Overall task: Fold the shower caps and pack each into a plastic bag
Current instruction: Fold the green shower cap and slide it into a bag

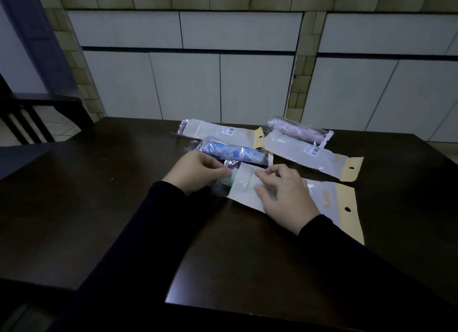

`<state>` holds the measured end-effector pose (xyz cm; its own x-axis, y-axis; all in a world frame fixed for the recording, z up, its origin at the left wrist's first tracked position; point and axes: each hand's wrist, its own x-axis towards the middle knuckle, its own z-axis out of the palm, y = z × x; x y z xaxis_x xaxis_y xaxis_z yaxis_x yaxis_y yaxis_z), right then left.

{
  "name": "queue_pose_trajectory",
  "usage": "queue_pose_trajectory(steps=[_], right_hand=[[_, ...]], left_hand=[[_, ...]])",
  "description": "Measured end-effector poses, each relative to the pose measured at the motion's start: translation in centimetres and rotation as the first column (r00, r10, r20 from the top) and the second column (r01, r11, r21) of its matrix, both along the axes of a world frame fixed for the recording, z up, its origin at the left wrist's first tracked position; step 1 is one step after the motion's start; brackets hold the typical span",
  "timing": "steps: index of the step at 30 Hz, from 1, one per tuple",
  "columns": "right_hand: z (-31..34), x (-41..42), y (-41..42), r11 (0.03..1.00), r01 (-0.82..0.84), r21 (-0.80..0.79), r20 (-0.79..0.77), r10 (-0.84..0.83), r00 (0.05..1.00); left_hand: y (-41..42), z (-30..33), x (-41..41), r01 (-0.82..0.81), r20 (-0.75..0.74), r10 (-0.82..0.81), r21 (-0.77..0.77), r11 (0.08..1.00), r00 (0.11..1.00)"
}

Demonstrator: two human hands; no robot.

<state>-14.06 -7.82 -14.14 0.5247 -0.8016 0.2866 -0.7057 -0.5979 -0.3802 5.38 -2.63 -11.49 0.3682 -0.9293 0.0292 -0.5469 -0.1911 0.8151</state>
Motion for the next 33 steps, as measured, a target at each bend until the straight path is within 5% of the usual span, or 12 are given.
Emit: queue_pose_trajectory(steps=[5,12,15,18,22,26,29,33], right_hand=[[0.0,0.1,0.2,0.999,-0.017,-0.037,-0.007,0.017,1.0],[-0.1,0.2,0.4,0.998,-0.023,-0.054,-0.016,0.022,1.0],[0.1,0.0,0.3,0.998,-0.062,-0.032,-0.018,0.061,0.998],[0.5,-0.3,0.6,0.993,-0.118,-0.033,0.015,0.118,0.993],[1.1,-1.4,0.7,0.981,-0.194,-0.02,0.095,0.195,0.976],[1.6,-2.1,0.7,0.964,-0.258,-0.067,0.198,0.266,0.943],[1.7,-2.3,1.1,0.955,-0.276,-0.104,0.242,0.294,0.925],[2.1,-2.7,1.4,0.938,-0.322,-0.13,0.305,0.347,0.887]], left_hand=[[-0.4,-0.2,-1.4,0.075,-0.321,-0.081,-0.03,0.997,0.944],[0.1,0.4,-2.4,0.182,-0.483,-0.172,-0.027,0.983,0.859],[0.1,-0.1,-2.1,0.216,-0.494,-0.196,-0.017,0.976,0.847],[0.1,0.1,-1.5,0.079,-0.418,-0.108,-0.086,0.993,0.902],[0.8,-0.9,0.9,-0.009,-0.008,0.007,-0.21,0.978,1.0],[2.1,-1.7,2.3,0.165,0.213,-0.142,-0.094,0.982,0.967],[2.8,-1.6,1.5,0.266,0.126,-0.25,-0.124,0.956,0.96],[3.6,-0.9,0.7,0.28,-0.193,-0.341,-0.283,0.917,0.92]])
